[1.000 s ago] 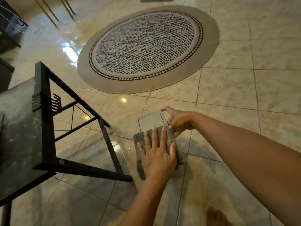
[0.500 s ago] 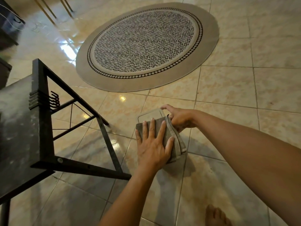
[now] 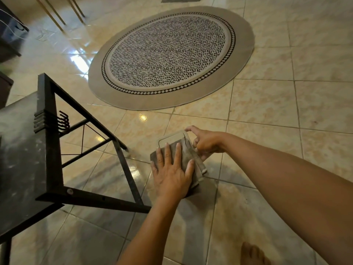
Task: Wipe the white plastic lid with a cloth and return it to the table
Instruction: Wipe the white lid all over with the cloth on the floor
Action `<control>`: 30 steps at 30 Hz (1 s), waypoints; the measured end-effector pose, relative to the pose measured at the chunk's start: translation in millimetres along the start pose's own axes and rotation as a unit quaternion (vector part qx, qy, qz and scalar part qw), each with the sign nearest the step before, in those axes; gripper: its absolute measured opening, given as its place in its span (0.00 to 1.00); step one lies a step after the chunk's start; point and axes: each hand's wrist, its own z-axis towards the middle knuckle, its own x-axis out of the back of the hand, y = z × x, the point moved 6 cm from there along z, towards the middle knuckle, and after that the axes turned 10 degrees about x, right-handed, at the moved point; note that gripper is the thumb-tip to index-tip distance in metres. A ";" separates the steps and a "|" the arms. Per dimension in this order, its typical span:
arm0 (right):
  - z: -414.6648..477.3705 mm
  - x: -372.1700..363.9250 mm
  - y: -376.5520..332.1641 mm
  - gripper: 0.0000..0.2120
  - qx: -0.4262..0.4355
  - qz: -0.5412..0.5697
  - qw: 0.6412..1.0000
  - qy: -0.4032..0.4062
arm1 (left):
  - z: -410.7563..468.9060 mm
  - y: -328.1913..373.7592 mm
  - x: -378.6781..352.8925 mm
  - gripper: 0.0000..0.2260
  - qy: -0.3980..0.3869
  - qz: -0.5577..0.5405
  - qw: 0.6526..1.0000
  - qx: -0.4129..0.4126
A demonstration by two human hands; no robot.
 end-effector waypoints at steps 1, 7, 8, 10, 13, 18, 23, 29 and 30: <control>1.8 0.6 1.0 0.44 -0.001 0.002 1.000 0.002 | -6.4 -4.8 -1.2 0.32 0.004 -0.006 1.000 0.008; 1.9 1.0 2.4 0.45 0.001 -0.001 1.000 -0.011 | -15.1 11.5 -8.6 0.30 0.018 0.017 0.999 -0.033; 1.1 0.2 2.2 0.46 0.001 -0.001 1.000 -0.009 | -6.6 9.5 -4.3 0.30 0.011 0.012 0.999 -0.034; 0.4 0.1 1.8 0.46 -0.002 0.000 1.000 -0.001 | 7.8 -0.2 3.3 0.29 -0.005 -0.001 1.000 -0.020; 1.9 0.1 0.6 0.46 -0.003 0.003 1.000 -0.001 | -0.2 -5.5 3.0 0.29 -0.005 -0.011 1.000 -0.024; 3.6 -2.0 1.6 0.48 -0.003 0.006 1.000 -0.017 | -9.9 11.6 -9.4 0.27 0.013 0.010 0.998 -0.065; 2.7 -0.8 1.1 0.46 0.002 0.018 1.000 -0.005 | 28.0 8.1 9.8 0.27 0.001 -0.014 0.999 -0.029; 4.4 -1.2 0.9 0.47 0.009 0.012 1.000 -0.017 | 14.9 13.9 -2.3 0.25 0.012 -0.004 0.991 -0.130; 5.4 -1.8 0.4 0.47 0.011 0.011 1.000 -0.018 | 26.3 14.5 1.1 0.25 0.009 0.001 0.992 -0.123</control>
